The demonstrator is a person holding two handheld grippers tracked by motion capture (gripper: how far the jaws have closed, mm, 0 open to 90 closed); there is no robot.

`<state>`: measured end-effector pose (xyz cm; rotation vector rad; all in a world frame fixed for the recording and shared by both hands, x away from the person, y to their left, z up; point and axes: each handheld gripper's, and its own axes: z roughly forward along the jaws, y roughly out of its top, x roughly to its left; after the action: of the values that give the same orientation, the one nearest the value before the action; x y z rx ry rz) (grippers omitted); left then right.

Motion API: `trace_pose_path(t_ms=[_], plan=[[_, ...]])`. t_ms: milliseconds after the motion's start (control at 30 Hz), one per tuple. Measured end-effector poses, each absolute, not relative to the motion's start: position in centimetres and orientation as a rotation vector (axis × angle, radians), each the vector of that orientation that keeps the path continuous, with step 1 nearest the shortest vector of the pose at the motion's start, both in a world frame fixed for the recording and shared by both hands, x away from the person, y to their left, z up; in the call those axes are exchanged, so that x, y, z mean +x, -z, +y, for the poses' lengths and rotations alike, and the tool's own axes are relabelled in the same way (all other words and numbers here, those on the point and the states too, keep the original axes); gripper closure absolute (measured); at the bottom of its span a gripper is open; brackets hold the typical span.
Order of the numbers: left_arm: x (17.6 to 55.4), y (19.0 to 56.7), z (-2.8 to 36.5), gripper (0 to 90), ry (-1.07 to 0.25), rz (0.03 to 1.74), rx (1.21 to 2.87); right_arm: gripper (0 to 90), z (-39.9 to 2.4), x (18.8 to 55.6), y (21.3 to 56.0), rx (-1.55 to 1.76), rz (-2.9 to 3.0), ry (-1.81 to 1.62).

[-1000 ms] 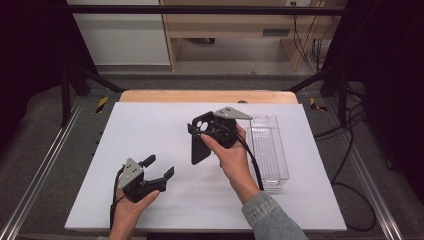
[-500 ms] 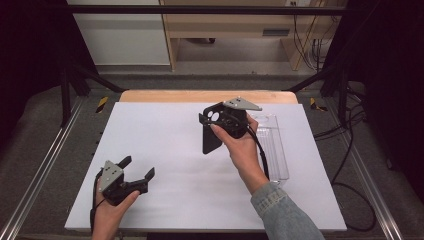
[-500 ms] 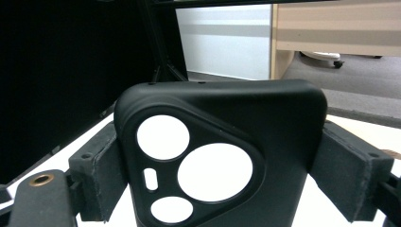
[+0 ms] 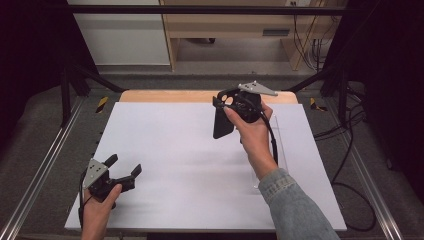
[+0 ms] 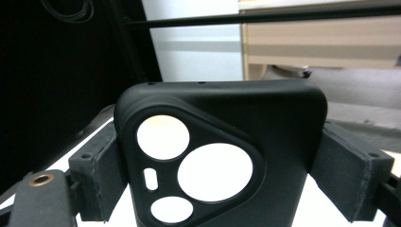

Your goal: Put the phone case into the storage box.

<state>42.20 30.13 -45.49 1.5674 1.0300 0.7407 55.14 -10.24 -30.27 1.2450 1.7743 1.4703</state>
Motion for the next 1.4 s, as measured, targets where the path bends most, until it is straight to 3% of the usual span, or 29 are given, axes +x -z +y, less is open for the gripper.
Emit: trace_pose_path(t_ms=[567,1400], plan=[[42.4,45.6,29.8,2.8,-0.729,0.993,1.594,14.6,-15.3,56.7,28.3,1.278,1.656,-1.360],[42.8,45.5,29.6,2.3,-0.746,0.937,1.594,14.6,-21.1,57.6,30.7,1.392,1.539,-1.266]])
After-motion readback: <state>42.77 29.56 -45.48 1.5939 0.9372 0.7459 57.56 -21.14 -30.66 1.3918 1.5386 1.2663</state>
